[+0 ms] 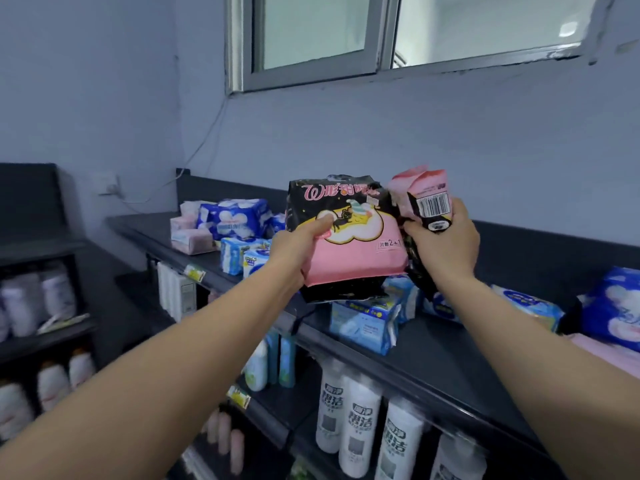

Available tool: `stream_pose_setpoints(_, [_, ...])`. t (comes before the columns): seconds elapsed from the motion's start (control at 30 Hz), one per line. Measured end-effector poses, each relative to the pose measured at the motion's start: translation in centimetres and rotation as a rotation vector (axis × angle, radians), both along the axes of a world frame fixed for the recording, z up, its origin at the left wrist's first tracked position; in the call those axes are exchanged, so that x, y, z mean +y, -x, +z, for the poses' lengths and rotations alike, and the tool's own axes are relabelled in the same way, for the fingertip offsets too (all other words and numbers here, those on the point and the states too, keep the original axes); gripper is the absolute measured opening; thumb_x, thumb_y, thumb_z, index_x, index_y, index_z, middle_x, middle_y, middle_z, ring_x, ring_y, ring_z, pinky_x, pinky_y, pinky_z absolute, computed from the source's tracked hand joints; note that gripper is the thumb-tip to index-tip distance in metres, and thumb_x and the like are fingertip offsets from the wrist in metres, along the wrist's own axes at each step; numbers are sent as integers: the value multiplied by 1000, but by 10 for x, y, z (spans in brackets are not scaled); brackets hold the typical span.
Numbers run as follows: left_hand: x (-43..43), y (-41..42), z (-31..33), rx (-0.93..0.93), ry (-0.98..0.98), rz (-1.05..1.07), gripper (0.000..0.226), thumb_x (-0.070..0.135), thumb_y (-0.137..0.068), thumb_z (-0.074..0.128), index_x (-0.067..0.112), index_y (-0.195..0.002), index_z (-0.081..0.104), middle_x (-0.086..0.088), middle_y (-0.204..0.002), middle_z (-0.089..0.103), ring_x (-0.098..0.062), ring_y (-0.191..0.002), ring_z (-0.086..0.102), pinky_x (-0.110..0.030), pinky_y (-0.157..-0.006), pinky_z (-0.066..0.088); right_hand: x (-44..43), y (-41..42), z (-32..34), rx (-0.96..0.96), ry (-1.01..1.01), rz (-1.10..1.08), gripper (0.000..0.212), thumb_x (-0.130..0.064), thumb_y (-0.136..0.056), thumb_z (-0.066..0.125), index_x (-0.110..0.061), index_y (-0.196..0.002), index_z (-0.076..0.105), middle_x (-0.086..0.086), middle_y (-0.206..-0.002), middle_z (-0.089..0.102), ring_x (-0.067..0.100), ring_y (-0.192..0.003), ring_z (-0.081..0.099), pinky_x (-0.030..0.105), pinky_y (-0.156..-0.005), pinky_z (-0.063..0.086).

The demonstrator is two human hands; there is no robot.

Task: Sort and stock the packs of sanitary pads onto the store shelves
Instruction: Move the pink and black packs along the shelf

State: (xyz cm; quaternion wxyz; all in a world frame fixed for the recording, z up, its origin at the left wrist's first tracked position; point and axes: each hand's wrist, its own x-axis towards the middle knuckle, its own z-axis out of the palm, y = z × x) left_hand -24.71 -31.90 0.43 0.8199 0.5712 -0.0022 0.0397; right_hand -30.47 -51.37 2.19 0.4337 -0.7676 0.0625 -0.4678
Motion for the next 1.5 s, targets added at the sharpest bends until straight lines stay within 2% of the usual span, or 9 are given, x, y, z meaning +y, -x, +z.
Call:
stream_pose_setpoints(0.23, [86, -28, -5, 9, 19, 130, 114, 51, -13, 94, 9, -115, 65, -12, -97, 74, -35, -87, 71, -53, -83, 56, 74, -29, 10, -41, -27, 129, 48, -27, -76, 74, -20, -119, 53, -4, -102, 65, 19, -89, 58, 29, -75, 41])
stream_pose_setpoints(0.33, [125, -6, 4, 8, -21, 224, 77, 46, -38, 94, 5, -98, 67, -8, -80, 71, -26, -68, 67, -31, -72, 54, 113, -46, 10, -22, -59, 200, 47, -25, -76, 75, -18, -117, 51, -5, -98, 61, 19, -88, 56, 28, -73, 39])
stream_pose_setpoints(0.43, [168, -10, 2, 17, -44, 300, 41, 34, -67, 85, 6, -81, 60, -4, -56, 43, -13, -45, 31, -22, -44, 23, 155, -64, 9, -1, -82, 288, 45, -25, -74, 76, -19, -112, 52, -7, -95, 59, 18, -87, 56, 27, -73, 39])
stream_pose_setpoints(0.6, [253, -25, 2, -5, -30, 374, 73, 37, -42, 91, 0, -100, 68, -12, -89, 69, -21, -78, 57, -31, -71, 44, 233, -98, 11, 23, -68, 405, 37, -29, -70, 78, -25, -97, 52, -2, -99, 63, 20, -93, 58, 34, -81, 47])
stream_pose_setpoints(0.77, [339, -33, 2, -5, -97, 495, 42, 30, -65, 87, 7, -86, 60, -14, -93, 72, -24, -76, 63, -33, -70, 49, 321, -132, 8, 37, -61, 498, 39, -37, -63, 76, -26, -96, 58, 1, -101, 65, 23, -95, 60, 40, -83, 50])
stream_pose_setpoints(0.97, [433, -31, -5, 22, -148, 637, 39, 27, -69, 85, 6, -90, 61, -13, -91, 72, -30, -78, 68, -40, -74, 54, 422, -162, -5, 59, -89, 635, 33, -30, -66, 80, -28, -89, 56, -2, -96, 67, 21, -91, 61, 36, -79, 48])
stream_pose_setpoints(1.17, [518, -25, -17, 76, -185, 833, 32, 31, -72, 82, 10, -79, 59, -9, -90, 69, -23, -68, 60, -30, -58, 44, 516, -186, -14, 76, -73, 793, 32, -24, -72, 80, -29, -94, 58, -3, -99, 69, 20, -93, 63, 32, -79, 47])
stream_pose_setpoints(1.3, [568, -26, -21, 112, -194, 953, 30, 30, -68, 84, 11, -74, 61, -9, -94, 70, -30, -92, 67, -39, -78, 54, 580, -201, -16, 38, -13, 899, 32, -21, -70, 80, -26, -98, 65, -3, -97, 68, 21, -92, 63, 35, -81, 50])
stream_pose_setpoints(1.5, [629, -25, -12, 139, -238, 1100, 34, 32, -77, 78, 13, -73, 51, 2, -58, 39, -12, -45, 32, -16, -33, 25, 679, -229, -17, -41, 112, 1071, 44, -22, -70, 79, -28, -111, 66, -7, -103, 66, 15, -94, 59, 30, -74, 44])
